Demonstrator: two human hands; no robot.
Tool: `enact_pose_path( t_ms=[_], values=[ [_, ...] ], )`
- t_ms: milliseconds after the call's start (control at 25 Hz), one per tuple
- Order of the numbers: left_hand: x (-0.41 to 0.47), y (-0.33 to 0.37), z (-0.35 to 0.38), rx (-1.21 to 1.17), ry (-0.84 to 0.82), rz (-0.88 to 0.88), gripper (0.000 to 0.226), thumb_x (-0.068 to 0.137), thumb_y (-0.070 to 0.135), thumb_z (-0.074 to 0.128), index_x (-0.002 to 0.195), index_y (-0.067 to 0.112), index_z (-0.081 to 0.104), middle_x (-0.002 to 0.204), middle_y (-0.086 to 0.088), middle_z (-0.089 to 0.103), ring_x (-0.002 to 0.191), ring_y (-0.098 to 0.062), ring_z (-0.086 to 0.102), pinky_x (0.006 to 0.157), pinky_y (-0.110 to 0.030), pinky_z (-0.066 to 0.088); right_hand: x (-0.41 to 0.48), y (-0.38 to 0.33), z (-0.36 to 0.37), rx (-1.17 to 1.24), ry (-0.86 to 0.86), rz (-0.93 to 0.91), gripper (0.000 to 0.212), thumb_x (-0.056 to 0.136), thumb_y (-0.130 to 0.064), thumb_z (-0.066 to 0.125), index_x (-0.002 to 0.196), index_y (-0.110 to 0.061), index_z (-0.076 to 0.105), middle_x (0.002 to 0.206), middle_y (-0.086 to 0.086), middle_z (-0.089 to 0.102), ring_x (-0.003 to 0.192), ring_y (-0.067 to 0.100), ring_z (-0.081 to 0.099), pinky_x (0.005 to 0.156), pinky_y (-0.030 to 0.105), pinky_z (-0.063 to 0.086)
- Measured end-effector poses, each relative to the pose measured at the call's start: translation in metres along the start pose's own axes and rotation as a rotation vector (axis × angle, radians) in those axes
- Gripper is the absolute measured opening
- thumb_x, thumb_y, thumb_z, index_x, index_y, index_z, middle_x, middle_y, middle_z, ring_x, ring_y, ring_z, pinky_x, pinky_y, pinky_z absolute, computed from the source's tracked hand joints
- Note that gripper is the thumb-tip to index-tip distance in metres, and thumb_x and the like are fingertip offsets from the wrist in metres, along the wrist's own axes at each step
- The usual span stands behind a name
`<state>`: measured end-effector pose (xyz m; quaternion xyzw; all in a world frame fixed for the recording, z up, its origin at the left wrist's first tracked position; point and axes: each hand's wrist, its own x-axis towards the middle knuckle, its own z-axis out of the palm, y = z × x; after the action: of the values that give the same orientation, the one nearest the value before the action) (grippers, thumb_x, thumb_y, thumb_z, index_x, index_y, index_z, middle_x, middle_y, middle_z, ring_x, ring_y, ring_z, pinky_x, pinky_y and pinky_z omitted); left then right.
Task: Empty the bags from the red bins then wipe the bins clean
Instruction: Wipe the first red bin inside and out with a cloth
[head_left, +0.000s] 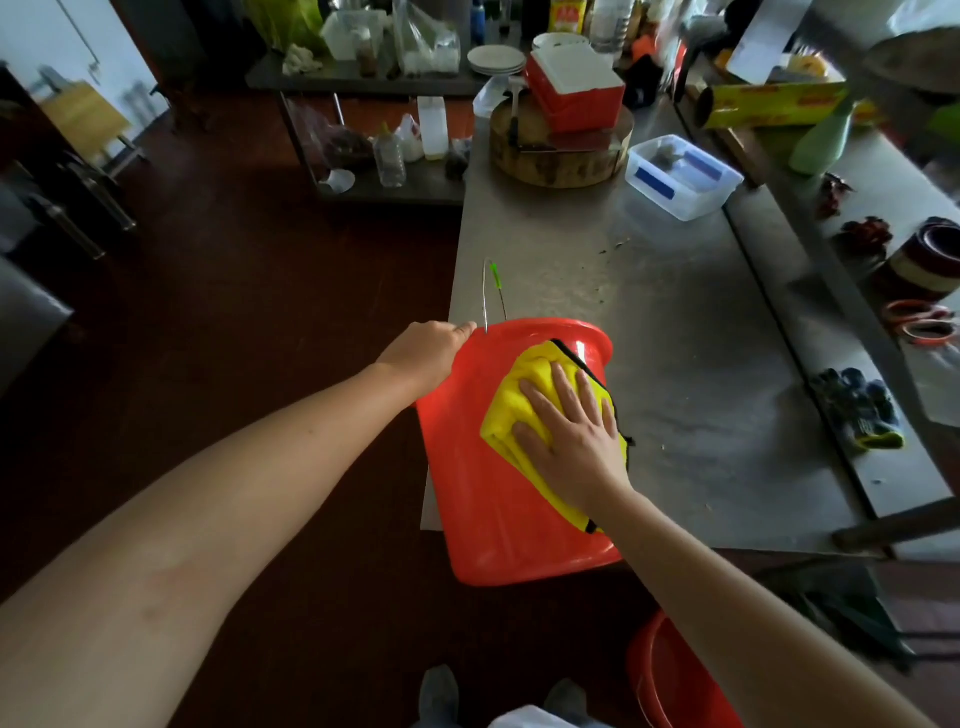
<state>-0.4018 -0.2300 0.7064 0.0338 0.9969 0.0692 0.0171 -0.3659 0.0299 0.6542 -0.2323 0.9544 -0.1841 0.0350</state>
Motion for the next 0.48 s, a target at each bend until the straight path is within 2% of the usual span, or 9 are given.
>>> enact_pose_path(
  t_ms=[200,360,480],
  values=[
    [-0.003,0.01,-0.007,0.051,-0.014,0.003,0.065,0.094,-0.009,0.034,0.155,0.013,0.033,0.127,-0.016,0.06,0.1,-0.037,0.064,0.082,-0.043,0.054,-0.054,0.012,0.014,0.036,0.054,-0.002,0.059,0.099,-0.072,0.03,0.154,-0.053,0.022,0.168,-0.009,0.015,0.156,0.019,0.001,0.123,0.056,0.015],
    [-0.006,0.011,-0.007,0.051,-0.03,0.015,0.063,0.095,-0.008,0.035,0.154,0.014,0.034,0.117,-0.015,0.062,0.088,-0.033,0.064,0.073,-0.044,0.054,-0.085,0.011,0.021,0.045,0.071,-0.003,0.059,0.099,-0.072,0.029,0.154,-0.053,0.023,0.169,-0.011,0.009,0.156,0.016,-0.004,0.124,0.055,0.013],
    [-0.005,0.013,-0.005,0.015,-0.039,0.001,0.062,0.096,-0.007,0.034,0.154,0.016,0.034,0.118,-0.013,0.06,0.089,-0.032,0.064,0.071,-0.04,0.051,-0.103,0.009,0.025,0.041,0.088,-0.007,0.058,0.099,-0.072,0.028,0.154,-0.052,0.024,0.169,-0.012,0.006,0.156,0.018,-0.006,0.123,0.055,0.013]
  ],
)
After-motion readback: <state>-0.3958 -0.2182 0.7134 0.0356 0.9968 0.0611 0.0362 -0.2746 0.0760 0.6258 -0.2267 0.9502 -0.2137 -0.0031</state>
